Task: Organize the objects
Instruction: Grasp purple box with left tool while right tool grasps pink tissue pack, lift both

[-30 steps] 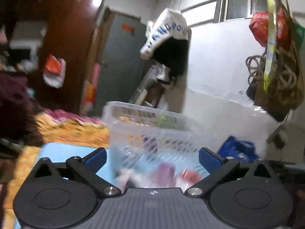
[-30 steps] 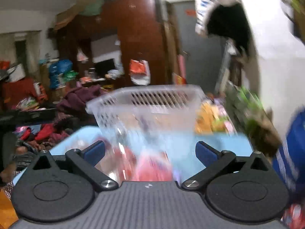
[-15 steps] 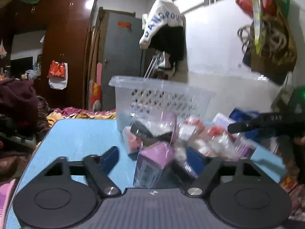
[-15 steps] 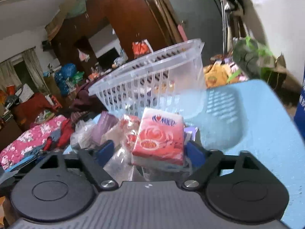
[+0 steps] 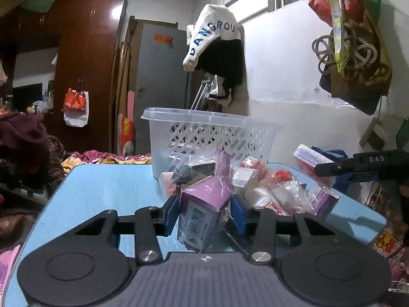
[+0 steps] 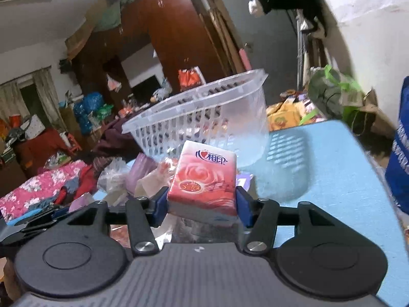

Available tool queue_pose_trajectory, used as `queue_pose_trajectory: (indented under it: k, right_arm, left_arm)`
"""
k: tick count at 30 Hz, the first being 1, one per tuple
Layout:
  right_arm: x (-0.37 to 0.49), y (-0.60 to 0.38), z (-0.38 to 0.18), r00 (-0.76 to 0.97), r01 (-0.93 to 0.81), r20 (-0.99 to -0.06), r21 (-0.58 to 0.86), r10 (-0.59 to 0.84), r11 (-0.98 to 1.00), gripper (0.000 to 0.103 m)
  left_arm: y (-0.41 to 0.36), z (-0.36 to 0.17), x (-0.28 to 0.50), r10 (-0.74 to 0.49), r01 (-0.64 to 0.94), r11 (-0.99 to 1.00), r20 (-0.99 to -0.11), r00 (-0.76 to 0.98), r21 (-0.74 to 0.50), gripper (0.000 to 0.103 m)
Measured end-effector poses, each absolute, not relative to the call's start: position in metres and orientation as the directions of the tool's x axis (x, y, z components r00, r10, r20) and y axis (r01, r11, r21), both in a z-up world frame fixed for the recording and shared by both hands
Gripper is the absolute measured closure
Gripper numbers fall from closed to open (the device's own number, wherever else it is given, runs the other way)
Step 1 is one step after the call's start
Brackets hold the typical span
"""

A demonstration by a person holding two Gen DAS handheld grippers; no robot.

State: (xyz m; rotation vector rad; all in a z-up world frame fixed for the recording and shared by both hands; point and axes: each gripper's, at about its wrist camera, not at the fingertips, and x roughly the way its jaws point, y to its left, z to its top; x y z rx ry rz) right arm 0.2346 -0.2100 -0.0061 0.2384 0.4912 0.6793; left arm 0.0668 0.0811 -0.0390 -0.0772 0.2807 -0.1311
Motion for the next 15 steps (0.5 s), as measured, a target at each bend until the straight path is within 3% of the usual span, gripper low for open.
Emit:
queue_pose_trajectory:
  k: [15]
  right_arm:
    - [0.216,-0.222,-0.009,0.768,-0.515,-0.290,0.252,0.571,0.820,0.046]
  left_arm:
    - [0.092,-0.030,0.054,-0.136,0.104,0.981,-0.199,0.970,-0.166,0.055]
